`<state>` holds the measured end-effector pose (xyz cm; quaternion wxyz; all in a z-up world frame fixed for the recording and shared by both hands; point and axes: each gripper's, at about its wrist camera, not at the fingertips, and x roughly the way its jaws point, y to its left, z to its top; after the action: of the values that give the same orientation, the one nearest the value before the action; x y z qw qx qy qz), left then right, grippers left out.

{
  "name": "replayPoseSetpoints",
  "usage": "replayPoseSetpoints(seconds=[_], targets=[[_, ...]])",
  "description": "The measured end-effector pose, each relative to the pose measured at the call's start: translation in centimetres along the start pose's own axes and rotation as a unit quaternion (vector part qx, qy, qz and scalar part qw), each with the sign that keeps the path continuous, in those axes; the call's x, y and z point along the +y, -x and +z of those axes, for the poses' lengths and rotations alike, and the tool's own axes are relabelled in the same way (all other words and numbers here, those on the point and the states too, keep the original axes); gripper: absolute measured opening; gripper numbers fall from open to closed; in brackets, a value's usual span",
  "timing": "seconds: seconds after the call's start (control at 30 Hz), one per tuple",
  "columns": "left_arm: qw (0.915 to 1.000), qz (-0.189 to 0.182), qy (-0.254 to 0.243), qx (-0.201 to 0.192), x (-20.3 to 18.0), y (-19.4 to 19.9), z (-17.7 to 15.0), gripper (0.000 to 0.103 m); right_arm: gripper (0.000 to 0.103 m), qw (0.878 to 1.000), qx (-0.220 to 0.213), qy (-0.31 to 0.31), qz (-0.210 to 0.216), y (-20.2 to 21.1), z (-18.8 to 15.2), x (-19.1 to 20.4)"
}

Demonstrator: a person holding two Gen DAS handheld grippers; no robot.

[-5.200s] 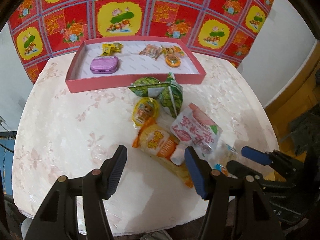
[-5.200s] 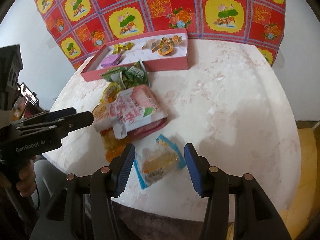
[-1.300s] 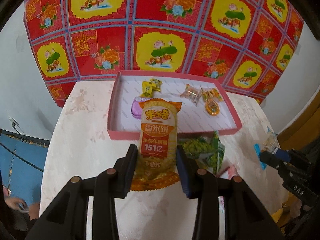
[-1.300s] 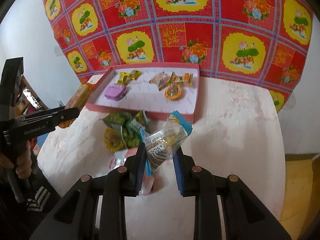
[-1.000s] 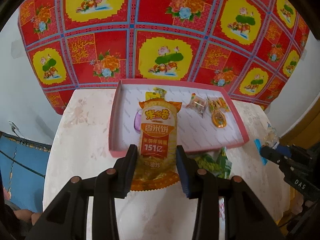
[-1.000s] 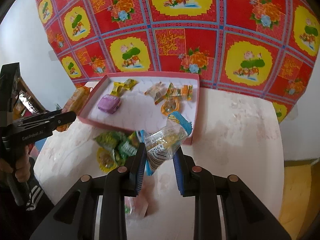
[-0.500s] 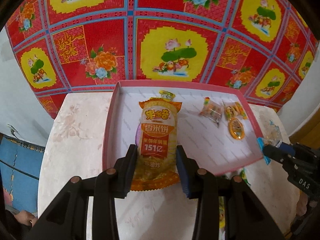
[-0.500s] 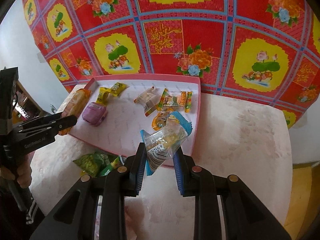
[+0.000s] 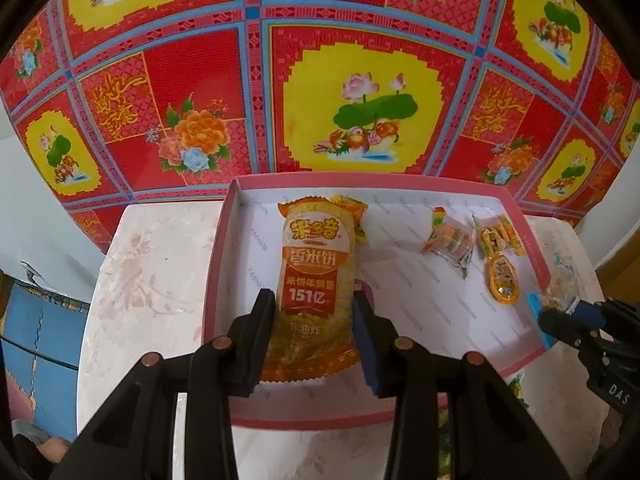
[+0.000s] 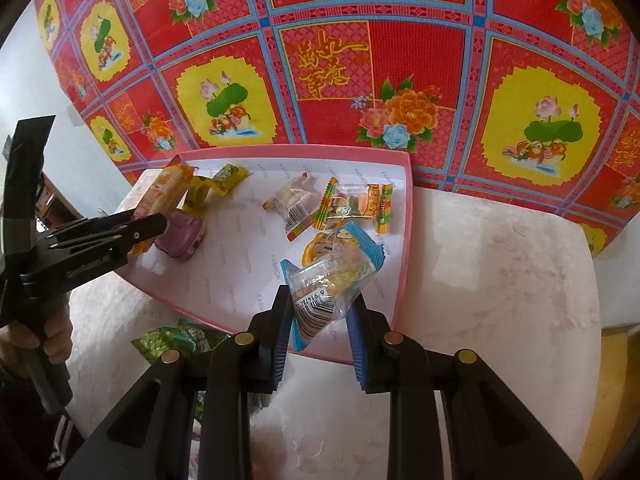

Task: Organize snacks
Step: 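Carry the rice-cracker packet with the left tool while the right tool carries the cake packet into the box, then open the left tool to drop the rice-cracker packet while the right tool releases the cake packet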

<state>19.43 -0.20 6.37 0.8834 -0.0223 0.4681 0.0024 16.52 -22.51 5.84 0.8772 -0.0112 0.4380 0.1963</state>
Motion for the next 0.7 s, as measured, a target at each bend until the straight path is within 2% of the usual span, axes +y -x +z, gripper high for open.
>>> replayPoseSetpoints(seconds=[0.33,0.5,0.7], targets=[[1.0000,0.002,-0.005,0.008,-0.2,-0.8,0.3,0.041,0.029,1.000,0.002,0.006,0.000,-0.6,0.1,0.3],[0.9999,0.006,-0.006,0.010,-0.4,-0.5,0.5,0.048,0.029,1.000,0.000,0.004,0.000,-0.5,0.2,0.3],[0.9998,0.012,-0.007,0.012,-0.4,0.2,0.3,0.052,0.037,1.000,-0.005,0.004,-0.002,-0.4,0.2,0.3]])
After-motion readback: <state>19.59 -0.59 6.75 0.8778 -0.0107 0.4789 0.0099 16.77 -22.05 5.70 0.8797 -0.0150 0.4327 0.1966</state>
